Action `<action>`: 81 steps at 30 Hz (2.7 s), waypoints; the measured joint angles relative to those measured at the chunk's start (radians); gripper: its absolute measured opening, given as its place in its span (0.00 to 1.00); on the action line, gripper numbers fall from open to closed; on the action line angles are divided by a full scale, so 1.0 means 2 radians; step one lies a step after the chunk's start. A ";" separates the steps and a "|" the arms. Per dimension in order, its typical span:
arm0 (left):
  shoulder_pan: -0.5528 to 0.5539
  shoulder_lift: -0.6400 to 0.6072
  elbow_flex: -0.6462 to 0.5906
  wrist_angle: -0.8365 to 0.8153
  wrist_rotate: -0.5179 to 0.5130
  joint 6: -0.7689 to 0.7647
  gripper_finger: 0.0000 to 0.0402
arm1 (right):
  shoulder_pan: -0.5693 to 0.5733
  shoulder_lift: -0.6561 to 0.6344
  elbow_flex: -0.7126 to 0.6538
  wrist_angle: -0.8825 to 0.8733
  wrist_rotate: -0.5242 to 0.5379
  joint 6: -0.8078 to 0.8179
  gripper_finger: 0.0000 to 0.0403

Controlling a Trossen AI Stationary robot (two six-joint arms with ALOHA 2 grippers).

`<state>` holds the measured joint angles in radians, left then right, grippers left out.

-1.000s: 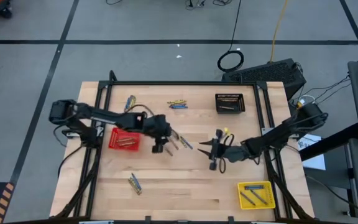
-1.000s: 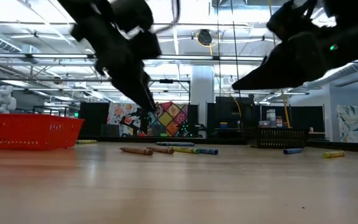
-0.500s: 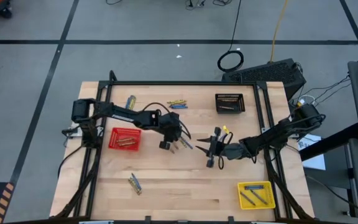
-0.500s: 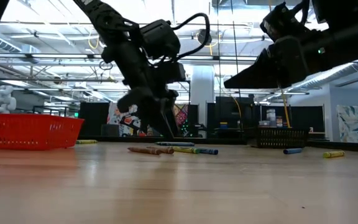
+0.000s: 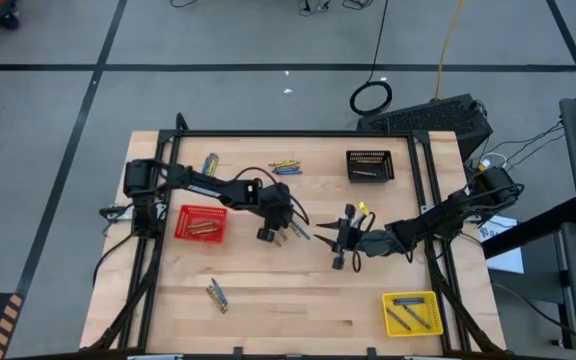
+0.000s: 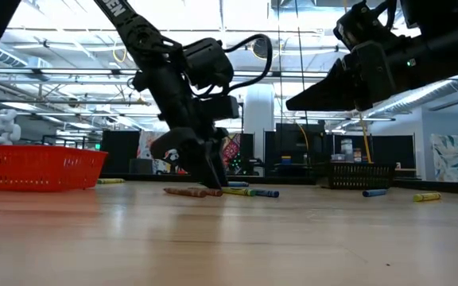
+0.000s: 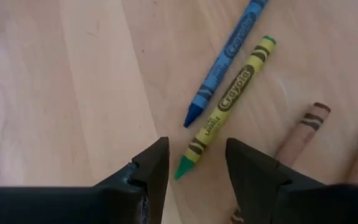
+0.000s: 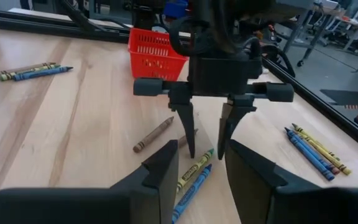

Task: Sort crayons
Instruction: Put the green crayon into the red bin

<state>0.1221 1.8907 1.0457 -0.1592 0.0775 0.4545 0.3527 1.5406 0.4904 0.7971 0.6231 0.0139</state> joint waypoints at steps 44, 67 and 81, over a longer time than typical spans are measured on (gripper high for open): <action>-0.120 -0.262 0.027 -0.273 -0.217 -0.139 0.02 | -0.227 0.006 0.105 -0.249 -0.130 0.053 0.29; -0.333 -0.341 0.030 -0.516 -0.344 -0.626 0.02 | -0.375 0.178 0.306 -0.463 -0.237 -0.018 0.00; -0.341 -0.341 -0.008 -0.601 -0.233 -0.840 0.02 | -0.260 0.107 0.306 -0.450 -0.261 -0.020 0.00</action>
<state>-0.5605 1.2090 1.0295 -1.3605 -0.3895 -1.2256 -0.1664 1.7546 1.1023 -0.1026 0.1010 -0.0259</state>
